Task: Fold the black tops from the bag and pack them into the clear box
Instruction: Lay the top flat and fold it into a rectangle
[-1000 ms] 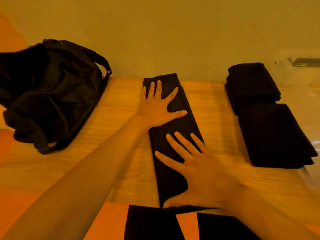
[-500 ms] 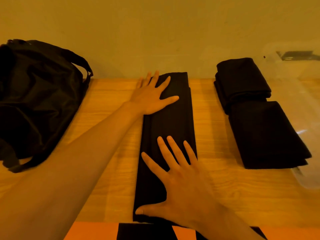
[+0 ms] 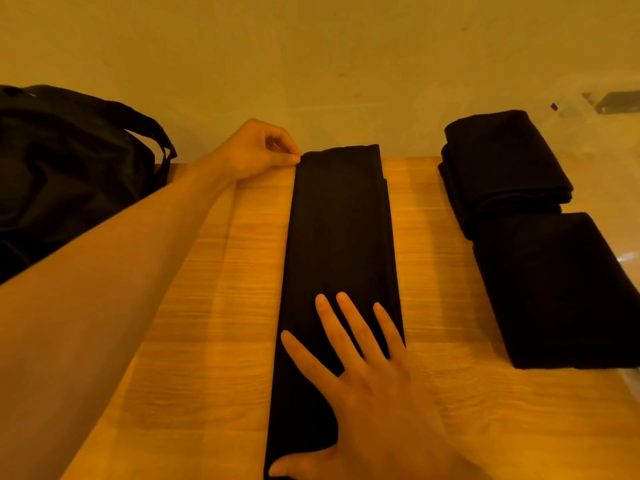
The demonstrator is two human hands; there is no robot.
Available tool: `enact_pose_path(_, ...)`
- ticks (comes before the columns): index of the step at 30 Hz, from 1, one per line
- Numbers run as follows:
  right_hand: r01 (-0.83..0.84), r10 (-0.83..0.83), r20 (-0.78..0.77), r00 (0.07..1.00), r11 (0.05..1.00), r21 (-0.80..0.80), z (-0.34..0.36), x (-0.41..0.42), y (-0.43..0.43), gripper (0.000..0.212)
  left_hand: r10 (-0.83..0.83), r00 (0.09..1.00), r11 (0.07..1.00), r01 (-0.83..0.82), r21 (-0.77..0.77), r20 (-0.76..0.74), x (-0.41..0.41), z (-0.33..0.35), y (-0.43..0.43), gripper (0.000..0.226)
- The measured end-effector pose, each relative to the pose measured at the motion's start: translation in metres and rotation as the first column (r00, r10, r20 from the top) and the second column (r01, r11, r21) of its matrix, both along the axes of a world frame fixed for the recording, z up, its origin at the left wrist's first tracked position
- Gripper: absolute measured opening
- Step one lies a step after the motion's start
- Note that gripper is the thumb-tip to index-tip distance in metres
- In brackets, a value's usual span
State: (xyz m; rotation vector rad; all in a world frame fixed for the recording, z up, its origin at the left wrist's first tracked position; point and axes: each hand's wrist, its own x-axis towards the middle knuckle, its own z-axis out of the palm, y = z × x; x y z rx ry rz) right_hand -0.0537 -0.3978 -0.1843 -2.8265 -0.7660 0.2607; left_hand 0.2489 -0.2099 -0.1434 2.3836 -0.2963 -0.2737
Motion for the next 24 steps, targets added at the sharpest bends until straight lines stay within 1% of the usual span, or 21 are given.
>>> enact_pose_path(3, 0.008, -0.008, -0.003, 1.000, 1.000, -0.003, -0.001, -0.001, 0.000, 0.109, 0.006, 1.000, 1.000, -0.006, 0.003, -0.003, 0.003, -0.001, -0.006, 0.004)
enact_pose_path(6, 0.010, -0.010, 0.013, 1.000, 1.000, -0.002, -0.002, -0.002, -0.001, 0.109, -0.014, 1.000, 0.999, 0.015, 0.029, -0.006, 0.006, -0.001, -0.013, 0.006)
enact_pose_path(8, 0.008, -0.008, 0.009, 1.000, 1.000, 0.000, -0.001, -0.001, -0.001, 0.109, 0.000, 1.000, 0.999, 0.001, 0.043, -0.012, 0.008, -0.002, -0.014, 0.007)
enact_pose_path(10, 0.019, -0.019, -0.005, 1.000, 1.000, 0.010, 0.002, 0.000, -0.001, 0.108, 0.011, 1.000, 0.999, -0.012, 0.053, 0.004, 0.011, -0.002, -0.014, 0.007)
enact_pose_path(14, 0.002, -0.003, 0.019, 1.000, 1.000, 0.009, 0.003, -0.006, -0.002, 0.108, 0.040, 0.998, 0.998, -0.043, 0.056, 0.053, 0.006, -0.004, -0.021, 0.007)
enact_pose_path(16, 0.004, -0.004, 0.007, 1.000, 1.000, 0.003, 0.006, -0.007, -0.002, 0.108, 0.088, 0.990, 0.994, -0.095, 0.057, 0.114, 0.001, -0.006, -0.025, 0.007)
enact_pose_path(19, 0.002, -0.002, -0.015, 1.000, 1.000, 0.009, 0.006, -0.008, -0.002, 0.108, 0.135, 0.937, 0.988, -0.150, 0.023, 0.323, -0.007, -0.008, -0.032, 0.011)
enact_pose_path(20, 0.003, -0.003, -0.016, 1.000, 1.000, 0.012, 0.007, -0.008, -0.003, 0.108, 0.123, 0.926, 0.990, -0.140, 0.022, 0.357, -0.011, -0.008, -0.035, 0.014)
enact_pose_path(21, 0.003, -0.003, -0.017, 1.000, 1.000, 0.011, 0.008, -0.008, -0.003, 0.108, 0.094, 0.931, 0.993, -0.115, 0.039, 0.354, -0.013, -0.009, -0.038, 0.017)
enact_pose_path(24, 0.002, -0.001, -0.046, 0.999, 1.000, 0.011, 0.010, -0.008, -0.003, 0.109, -0.021, 0.964, 0.986, -0.024, 0.167, 0.264, -0.018, -0.010, -0.038, 0.017)
